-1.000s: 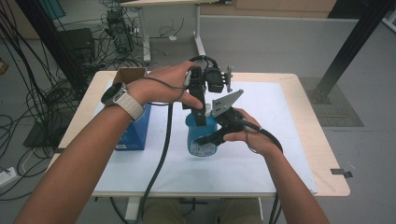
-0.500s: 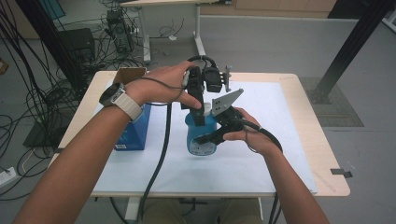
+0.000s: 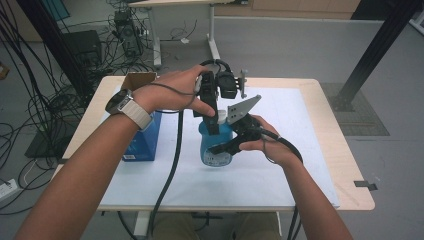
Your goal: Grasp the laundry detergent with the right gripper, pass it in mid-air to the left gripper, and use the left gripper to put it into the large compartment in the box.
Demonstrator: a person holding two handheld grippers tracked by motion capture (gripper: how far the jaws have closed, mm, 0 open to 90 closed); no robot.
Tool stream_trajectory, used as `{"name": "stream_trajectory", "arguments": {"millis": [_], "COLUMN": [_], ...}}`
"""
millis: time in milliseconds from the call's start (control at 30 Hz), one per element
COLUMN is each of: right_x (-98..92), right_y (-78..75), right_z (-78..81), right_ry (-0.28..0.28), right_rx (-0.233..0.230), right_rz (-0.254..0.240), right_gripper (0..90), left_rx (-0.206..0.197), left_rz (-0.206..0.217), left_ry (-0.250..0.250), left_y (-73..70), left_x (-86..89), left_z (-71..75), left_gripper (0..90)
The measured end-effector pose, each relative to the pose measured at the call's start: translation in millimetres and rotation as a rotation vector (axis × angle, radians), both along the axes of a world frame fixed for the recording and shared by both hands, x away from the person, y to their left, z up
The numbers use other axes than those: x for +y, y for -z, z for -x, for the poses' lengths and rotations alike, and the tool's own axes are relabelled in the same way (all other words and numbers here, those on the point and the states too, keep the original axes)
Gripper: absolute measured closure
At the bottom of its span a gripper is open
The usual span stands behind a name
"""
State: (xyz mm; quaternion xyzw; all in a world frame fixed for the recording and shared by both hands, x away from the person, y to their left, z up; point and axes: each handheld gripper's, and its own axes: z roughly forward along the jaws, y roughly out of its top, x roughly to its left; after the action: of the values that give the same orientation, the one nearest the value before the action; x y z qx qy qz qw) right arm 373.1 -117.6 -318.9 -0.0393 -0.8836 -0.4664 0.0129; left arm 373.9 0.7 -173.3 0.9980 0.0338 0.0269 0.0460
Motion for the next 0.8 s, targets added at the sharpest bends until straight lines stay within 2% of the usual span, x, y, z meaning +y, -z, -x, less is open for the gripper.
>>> {"name": "stream_trajectory", "arguments": {"millis": [800], "right_x": [-1.6], "right_y": [-0.6], "right_z": [-0.8], "right_ry": [0.009], "right_rx": [-0.003], "right_rz": [-0.003], "right_gripper": [43.7], "left_rx": [-0.003], "left_rz": [0.003], "left_ry": [-0.001], "left_y": [-0.8], "left_x": [1.1], "left_z": [0.6], "left_gripper": [6.6]}}
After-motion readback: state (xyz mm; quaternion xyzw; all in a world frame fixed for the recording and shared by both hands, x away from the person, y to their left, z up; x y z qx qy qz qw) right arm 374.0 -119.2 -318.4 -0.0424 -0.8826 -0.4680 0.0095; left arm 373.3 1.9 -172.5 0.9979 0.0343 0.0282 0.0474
